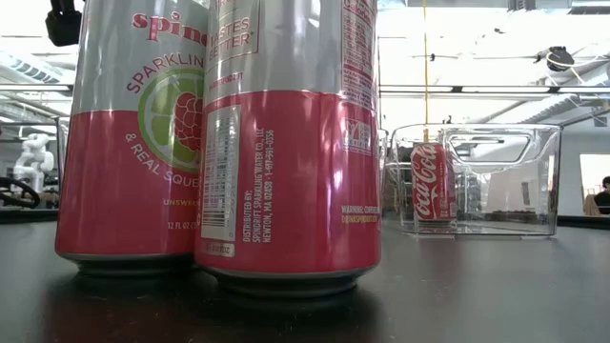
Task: Sort soda cans
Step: Put the bottom right red soda can into the right transparent bin
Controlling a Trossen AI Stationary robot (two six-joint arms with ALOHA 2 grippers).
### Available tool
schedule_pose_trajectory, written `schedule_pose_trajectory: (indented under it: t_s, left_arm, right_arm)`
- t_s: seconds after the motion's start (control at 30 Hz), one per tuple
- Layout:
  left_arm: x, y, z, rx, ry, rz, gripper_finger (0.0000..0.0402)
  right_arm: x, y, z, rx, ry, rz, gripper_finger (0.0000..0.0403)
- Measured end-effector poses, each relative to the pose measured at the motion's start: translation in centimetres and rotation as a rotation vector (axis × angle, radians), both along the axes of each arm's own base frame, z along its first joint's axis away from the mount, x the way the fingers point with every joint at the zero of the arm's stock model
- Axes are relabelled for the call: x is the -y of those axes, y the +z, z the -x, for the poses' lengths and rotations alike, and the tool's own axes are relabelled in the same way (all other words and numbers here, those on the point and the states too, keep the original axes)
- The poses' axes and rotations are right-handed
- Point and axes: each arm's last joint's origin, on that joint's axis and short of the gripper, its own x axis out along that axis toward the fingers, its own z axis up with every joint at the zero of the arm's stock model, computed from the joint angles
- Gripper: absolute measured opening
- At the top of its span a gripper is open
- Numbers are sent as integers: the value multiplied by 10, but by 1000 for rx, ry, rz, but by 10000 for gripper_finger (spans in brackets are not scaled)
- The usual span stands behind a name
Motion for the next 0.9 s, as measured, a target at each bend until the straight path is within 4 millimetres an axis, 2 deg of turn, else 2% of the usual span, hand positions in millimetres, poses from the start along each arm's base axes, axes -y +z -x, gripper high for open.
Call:
schedule_pose_trajectory:
  t_s: [0.9]
  left_arm:
    - [0,0,0,2,5,-5,325]
  right_arm:
    - [-3,-1,-1,19,212,-28,302]
